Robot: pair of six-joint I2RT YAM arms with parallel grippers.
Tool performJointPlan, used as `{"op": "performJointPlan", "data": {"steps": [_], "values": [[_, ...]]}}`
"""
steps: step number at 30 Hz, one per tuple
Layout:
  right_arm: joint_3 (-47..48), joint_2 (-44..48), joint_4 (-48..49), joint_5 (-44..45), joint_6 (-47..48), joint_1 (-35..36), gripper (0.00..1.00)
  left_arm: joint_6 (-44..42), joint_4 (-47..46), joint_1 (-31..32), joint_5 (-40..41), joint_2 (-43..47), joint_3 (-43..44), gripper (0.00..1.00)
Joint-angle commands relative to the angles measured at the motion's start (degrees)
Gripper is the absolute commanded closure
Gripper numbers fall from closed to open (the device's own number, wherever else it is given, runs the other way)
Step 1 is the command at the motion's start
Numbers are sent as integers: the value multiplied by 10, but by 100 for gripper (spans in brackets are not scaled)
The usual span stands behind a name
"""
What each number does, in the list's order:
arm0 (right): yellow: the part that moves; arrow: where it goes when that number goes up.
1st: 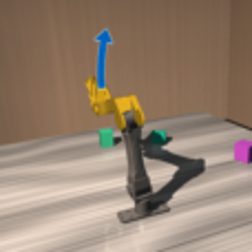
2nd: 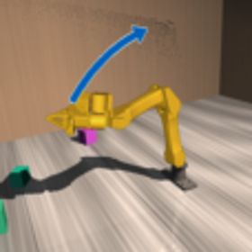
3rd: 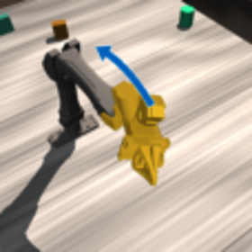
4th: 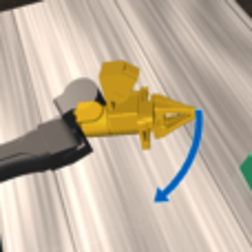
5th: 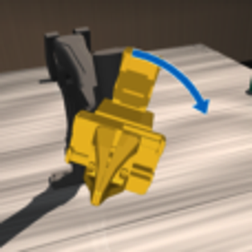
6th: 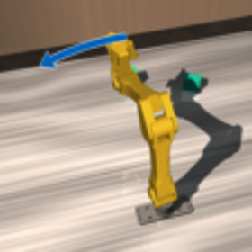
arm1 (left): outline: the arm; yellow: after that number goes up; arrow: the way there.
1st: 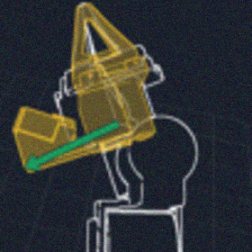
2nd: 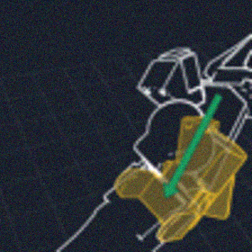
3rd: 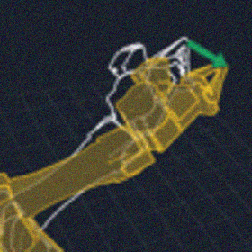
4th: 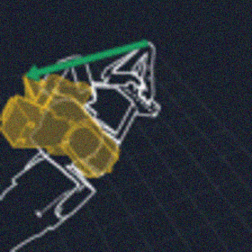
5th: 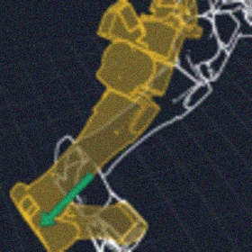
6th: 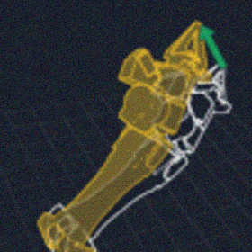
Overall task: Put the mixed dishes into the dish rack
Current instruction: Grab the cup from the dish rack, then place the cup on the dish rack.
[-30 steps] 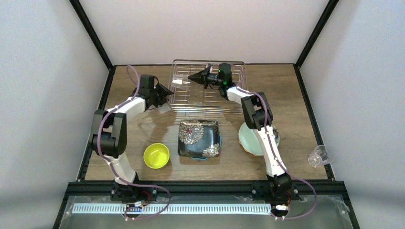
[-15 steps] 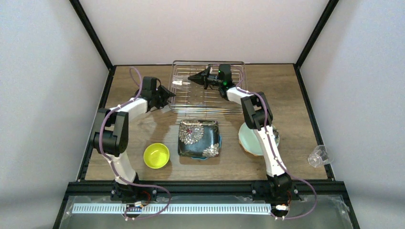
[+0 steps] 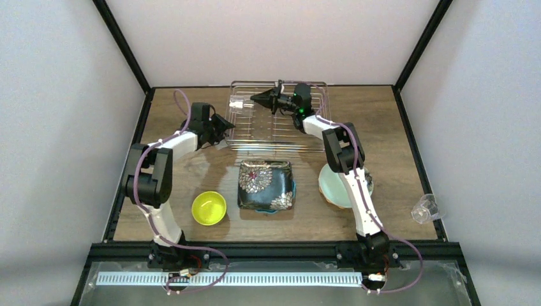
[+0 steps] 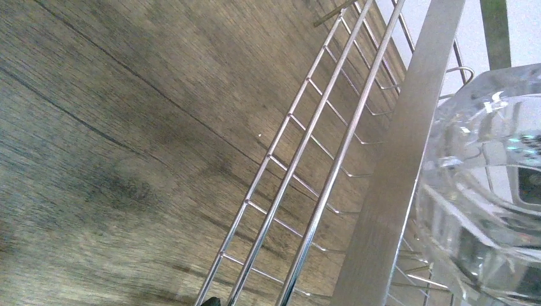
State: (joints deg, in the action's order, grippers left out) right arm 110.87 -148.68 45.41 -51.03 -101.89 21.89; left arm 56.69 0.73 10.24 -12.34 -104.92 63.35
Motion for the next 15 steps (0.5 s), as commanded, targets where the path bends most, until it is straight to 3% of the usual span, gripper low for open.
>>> {"op": "performJointPlan", "data": {"steps": [1, 15], "values": [[35, 15, 22, 1, -3, -2, 99, 4, 43, 0, 10, -33, -17, 0], [196, -78, -69, 11, 5, -2, 99, 6, 45, 0, 8, -34, -7, 0]]}}
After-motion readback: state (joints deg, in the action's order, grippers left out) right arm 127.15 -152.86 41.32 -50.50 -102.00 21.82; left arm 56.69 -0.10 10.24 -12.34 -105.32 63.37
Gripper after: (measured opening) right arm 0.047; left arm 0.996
